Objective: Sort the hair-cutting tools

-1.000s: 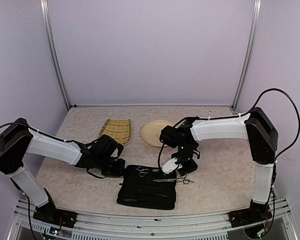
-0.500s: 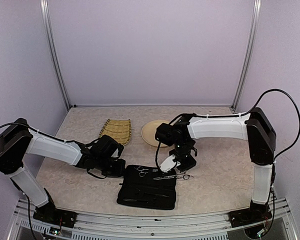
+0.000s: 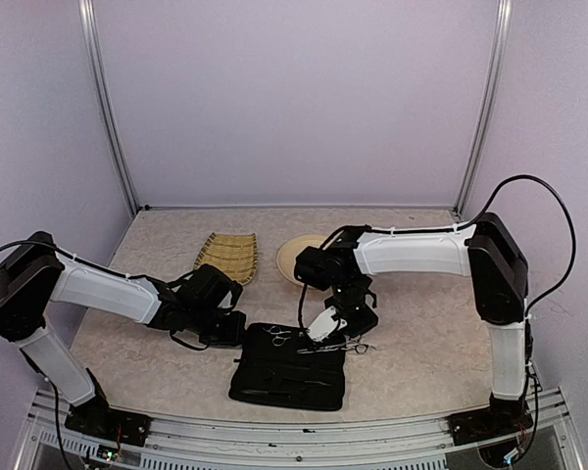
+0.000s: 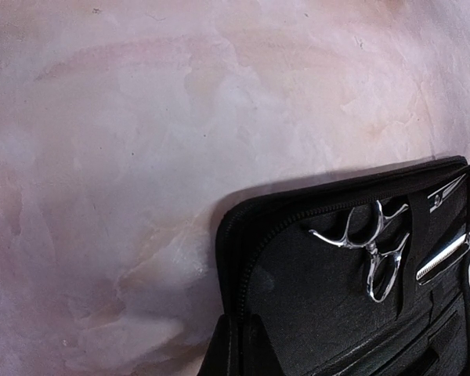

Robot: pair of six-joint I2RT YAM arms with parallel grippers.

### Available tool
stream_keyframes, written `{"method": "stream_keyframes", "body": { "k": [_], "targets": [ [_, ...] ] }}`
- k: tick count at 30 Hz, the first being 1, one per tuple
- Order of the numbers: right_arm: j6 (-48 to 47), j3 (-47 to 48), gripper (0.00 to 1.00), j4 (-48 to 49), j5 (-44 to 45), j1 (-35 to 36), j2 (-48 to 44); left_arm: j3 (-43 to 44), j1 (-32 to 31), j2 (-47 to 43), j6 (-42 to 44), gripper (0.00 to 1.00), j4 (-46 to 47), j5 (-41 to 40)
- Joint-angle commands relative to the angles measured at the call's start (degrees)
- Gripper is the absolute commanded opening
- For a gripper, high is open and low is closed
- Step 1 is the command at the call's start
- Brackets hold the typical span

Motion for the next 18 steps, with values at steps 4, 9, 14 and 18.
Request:
{"method": "stream_keyframes", "body": {
  "k": [4, 9, 14, 18],
  "targets": [
    [-0.95, 3.28, 0.00, -2.09, 0.00, 1.96, 2.29, 0.46, -1.16, -1.52, 0.35, 0.00, 0.27, 0.88],
    [-1.18, 4.84, 0.00, -1.95, -0.23, 2.63, 3.32, 0.12, -1.29, -1.69, 0.11, 0.00, 0.45, 0.79],
    [-1.07, 5.27, 0.00, -2.26, -0.28, 3.11, 3.51, -0.17, -1.34, -2.02, 0.03, 0.00, 0.54, 0.71],
    [-1.03, 7.06, 0.00, -2.79, -0.95, 3.17, 3.43, -0.34, -1.34, -1.97, -0.05, 0.00, 0.86, 0.69]
  ]
}}
